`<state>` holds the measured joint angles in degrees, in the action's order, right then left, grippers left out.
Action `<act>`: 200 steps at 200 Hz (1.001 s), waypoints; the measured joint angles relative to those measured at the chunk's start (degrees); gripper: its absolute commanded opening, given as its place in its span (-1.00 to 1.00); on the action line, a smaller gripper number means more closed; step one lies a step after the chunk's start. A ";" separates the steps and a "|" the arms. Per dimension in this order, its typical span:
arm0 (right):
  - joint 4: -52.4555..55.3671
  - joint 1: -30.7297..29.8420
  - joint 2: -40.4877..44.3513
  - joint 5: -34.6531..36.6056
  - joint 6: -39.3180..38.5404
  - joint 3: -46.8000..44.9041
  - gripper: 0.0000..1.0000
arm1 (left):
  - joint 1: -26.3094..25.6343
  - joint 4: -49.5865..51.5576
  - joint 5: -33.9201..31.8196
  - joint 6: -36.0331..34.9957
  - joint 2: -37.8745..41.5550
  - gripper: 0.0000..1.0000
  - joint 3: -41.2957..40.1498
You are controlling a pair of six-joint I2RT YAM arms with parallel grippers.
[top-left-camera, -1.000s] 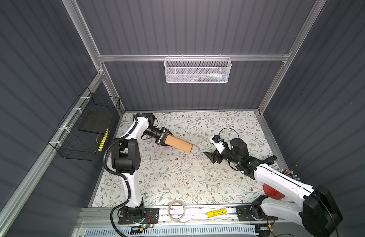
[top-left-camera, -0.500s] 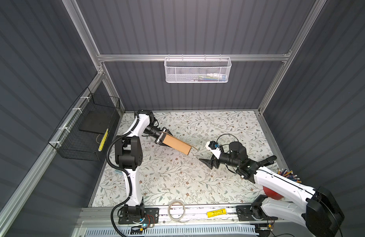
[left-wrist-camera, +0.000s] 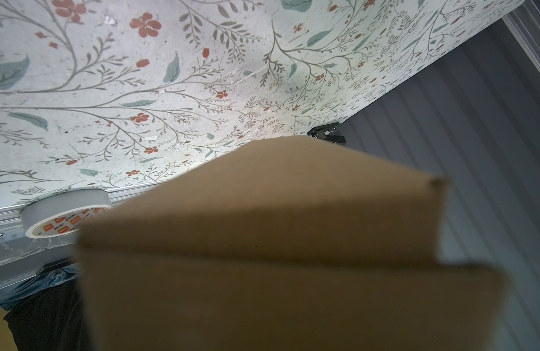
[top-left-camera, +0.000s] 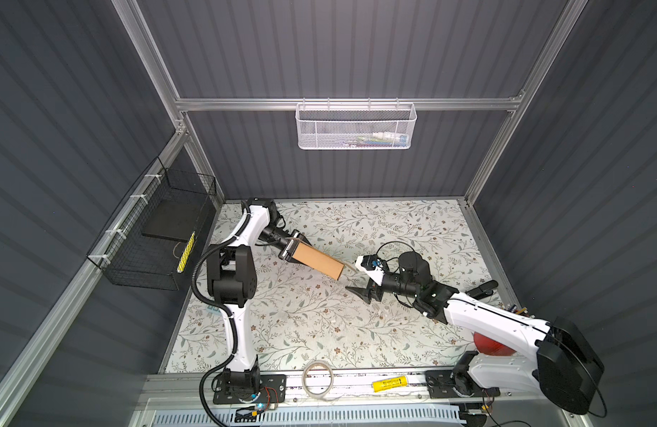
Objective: Assemble paper box
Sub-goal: Turn over the paper box at the center of the table.
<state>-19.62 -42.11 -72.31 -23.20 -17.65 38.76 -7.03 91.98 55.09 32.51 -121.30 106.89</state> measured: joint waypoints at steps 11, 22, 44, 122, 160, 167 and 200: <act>-0.59 -0.31 -1.07 -0.09 0.00 0.20 0.75 | 0.00 0.00 0.00 0.00 0.00 -0.44 0.00; -1.46 -0.48 -2.08 -0.17 0.00 0.37 0.76 | 0.00 0.00 0.00 0.00 0.00 -0.45 0.02; -4.02 -0.59 -3.69 -0.24 0.02 0.37 0.77 | 0.00 0.02 0.02 0.00 0.00 -0.46 0.11; -12.85 -0.63 -9.44 -1.09 -0.44 0.37 0.82 | 0.00 0.39 0.02 0.00 0.00 -0.48 0.11; -15.76 -0.33 -10.05 -2.40 -0.42 0.37 0.83 | 0.00 0.39 0.02 -0.04 0.00 -0.49 0.09; -16.37 -0.20 -10.16 -2.78 -0.39 0.37 0.83 | 0.00 0.39 0.00 -0.11 0.00 -0.49 0.09; -17.16 0.13 -10.88 -4.39 -0.39 0.83 0.84 | 0.00 0.39 0.02 -0.44 0.00 -0.49 0.09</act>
<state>-36.77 -41.98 -83.20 -27.59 -18.04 39.59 -7.03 92.38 55.11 32.08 -121.30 106.98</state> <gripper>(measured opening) 0.918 0.522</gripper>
